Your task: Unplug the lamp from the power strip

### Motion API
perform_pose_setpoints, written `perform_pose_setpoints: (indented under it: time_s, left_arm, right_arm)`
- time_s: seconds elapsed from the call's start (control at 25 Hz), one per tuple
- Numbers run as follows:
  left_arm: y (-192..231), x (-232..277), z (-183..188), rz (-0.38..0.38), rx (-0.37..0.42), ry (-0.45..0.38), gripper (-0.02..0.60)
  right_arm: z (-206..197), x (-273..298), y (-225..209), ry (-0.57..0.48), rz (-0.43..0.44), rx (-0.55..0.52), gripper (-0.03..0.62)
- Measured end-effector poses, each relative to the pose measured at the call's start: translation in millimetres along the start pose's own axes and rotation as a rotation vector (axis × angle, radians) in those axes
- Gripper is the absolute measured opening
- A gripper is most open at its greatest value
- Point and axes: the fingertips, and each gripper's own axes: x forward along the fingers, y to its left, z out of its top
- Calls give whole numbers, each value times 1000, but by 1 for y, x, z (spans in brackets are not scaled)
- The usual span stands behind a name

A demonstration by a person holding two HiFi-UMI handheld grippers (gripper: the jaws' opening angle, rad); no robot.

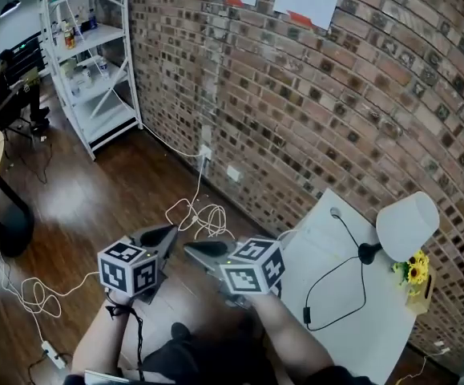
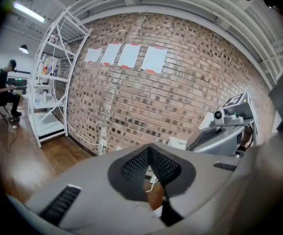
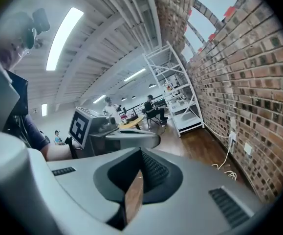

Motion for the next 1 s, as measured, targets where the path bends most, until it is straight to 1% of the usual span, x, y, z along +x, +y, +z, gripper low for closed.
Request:
perform_pose_setpoints:
  time_s: [0.12, 0.28, 0.4, 0.52, 0.84, 1.0]
  left_arm:
    - [20, -23, 0, 68, 45, -18, 23]
    - [41, -56, 5, 153, 79, -35, 23]
    - [61, -78, 8, 219, 92, -54, 24]
    - [79, -98, 8, 274, 90, -73, 25]
    - [113, -137, 5, 336, 73, -87, 25]
    - [122, -142, -3, 329, 68, -54, 25]
  right_arm:
    - [5, 21, 17, 14, 30, -29, -17]
    - [10, 45, 36, 25, 49, -56, -17]
    - [12, 63, 48, 38, 60, -77, -17]
    - [13, 80, 59, 44, 90, -88, -17]
    - [23, 121, 85, 53, 156, -130, -17]
    - [31, 133, 94, 14, 182, -139, -17]
